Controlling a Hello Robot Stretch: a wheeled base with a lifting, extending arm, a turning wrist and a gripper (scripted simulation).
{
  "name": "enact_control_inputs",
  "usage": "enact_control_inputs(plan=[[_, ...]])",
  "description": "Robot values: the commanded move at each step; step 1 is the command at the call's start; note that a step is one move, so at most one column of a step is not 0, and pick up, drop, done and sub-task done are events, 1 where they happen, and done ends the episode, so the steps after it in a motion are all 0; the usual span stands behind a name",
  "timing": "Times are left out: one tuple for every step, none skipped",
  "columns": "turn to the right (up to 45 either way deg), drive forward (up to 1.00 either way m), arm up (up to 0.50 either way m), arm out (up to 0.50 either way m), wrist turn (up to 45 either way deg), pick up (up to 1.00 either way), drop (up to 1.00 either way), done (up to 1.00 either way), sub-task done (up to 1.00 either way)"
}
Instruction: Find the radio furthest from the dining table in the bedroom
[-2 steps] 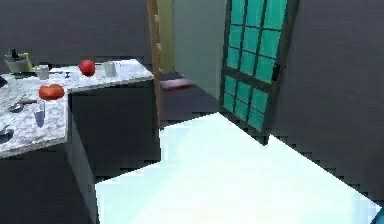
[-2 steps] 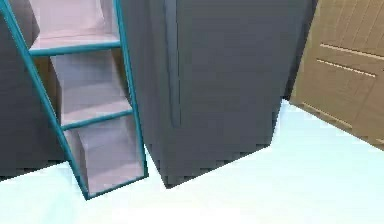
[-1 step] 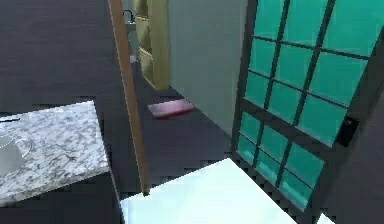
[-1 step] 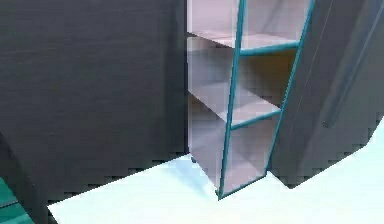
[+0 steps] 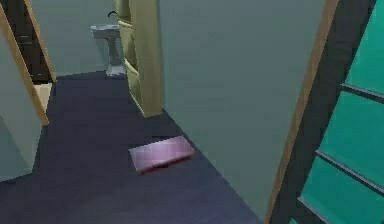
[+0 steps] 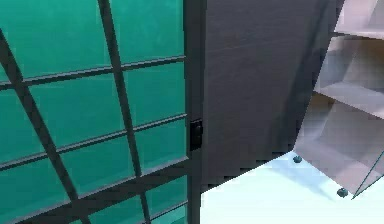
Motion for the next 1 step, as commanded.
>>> enact_control_inputs(plan=[[-3.0,0.00,0.00,0.00,0.0,0.00,0.00,0.00,0.00]])
